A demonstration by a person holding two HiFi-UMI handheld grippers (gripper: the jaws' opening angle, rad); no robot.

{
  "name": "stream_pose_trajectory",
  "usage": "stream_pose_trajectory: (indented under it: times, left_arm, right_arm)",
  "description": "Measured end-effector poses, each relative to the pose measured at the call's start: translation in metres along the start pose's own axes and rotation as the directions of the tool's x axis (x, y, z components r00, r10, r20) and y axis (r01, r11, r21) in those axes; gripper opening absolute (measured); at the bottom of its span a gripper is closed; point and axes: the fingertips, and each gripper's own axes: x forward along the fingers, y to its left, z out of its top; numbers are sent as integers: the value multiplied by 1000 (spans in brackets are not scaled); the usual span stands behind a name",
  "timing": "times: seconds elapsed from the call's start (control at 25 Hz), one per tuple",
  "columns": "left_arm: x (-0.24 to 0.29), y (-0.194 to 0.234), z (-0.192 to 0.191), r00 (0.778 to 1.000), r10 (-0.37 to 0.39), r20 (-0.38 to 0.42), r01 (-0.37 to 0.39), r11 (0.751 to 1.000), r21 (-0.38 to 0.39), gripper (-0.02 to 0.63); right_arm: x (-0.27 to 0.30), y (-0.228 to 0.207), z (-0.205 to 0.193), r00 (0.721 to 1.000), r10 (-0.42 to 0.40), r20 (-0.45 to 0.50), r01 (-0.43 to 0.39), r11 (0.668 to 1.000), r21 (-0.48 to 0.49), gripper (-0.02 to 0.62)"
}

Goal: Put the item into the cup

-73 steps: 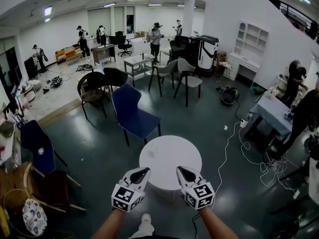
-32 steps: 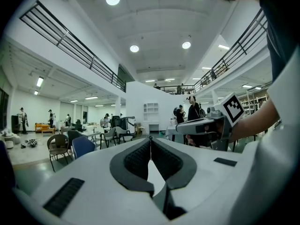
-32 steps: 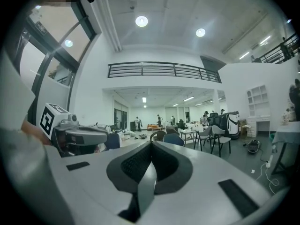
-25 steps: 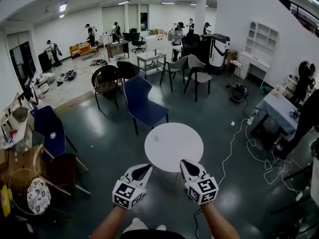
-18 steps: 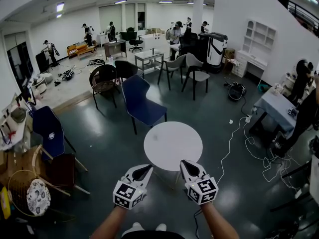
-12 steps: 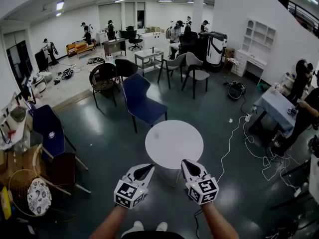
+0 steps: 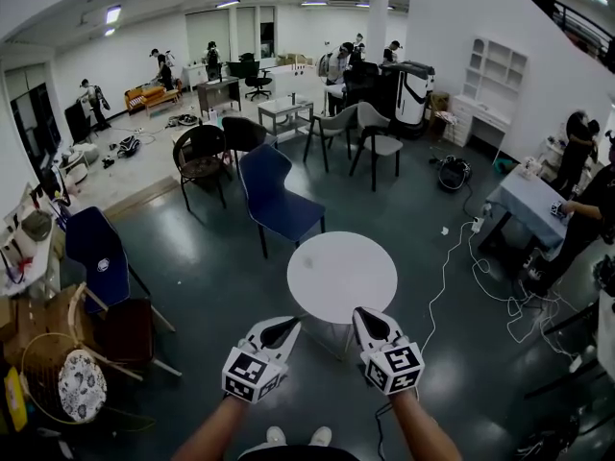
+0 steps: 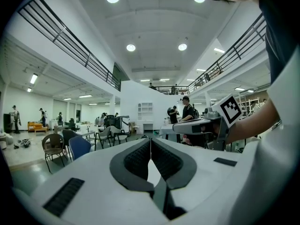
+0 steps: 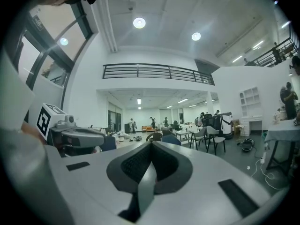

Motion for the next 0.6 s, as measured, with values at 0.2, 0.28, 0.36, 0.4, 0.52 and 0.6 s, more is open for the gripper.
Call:
stream_pose_trajectory:
  times: [0.2,0.28,0.36,0.4,0.52,0.6]
  left_arm:
    - [-12,6,4,1000,-12,10,13,1000,-18,19]
    - [-17,9,5,1000,-16,14,16,999,-32,19]
    - [-20,12,3,1000,-17,11,18,999,-27,18]
    - [-21,13,2,1000,-19,8,19,1000,-24,20]
    - [-22,15,-3,1000,-21,8,21,999,-27,20]
    - [-23,17,-6,1000,-19,8,20,999,-29,18]
  right_arm:
    - [1,12,2,1000,-12,-2,12,1000,1,15]
    - [1,17,2,1000,-14,-4,14,1000,3,15]
    - [4,22,2,1000,-15,-7,15,1000,6,15]
    - [5,23,1,1000,-17,-8,17,1000,7,15]
    - [8,25,-4,1000,-20,-12,20,1000,8,15]
    - [9,26,-6,1000,-20,-14,20,1000,9,15]
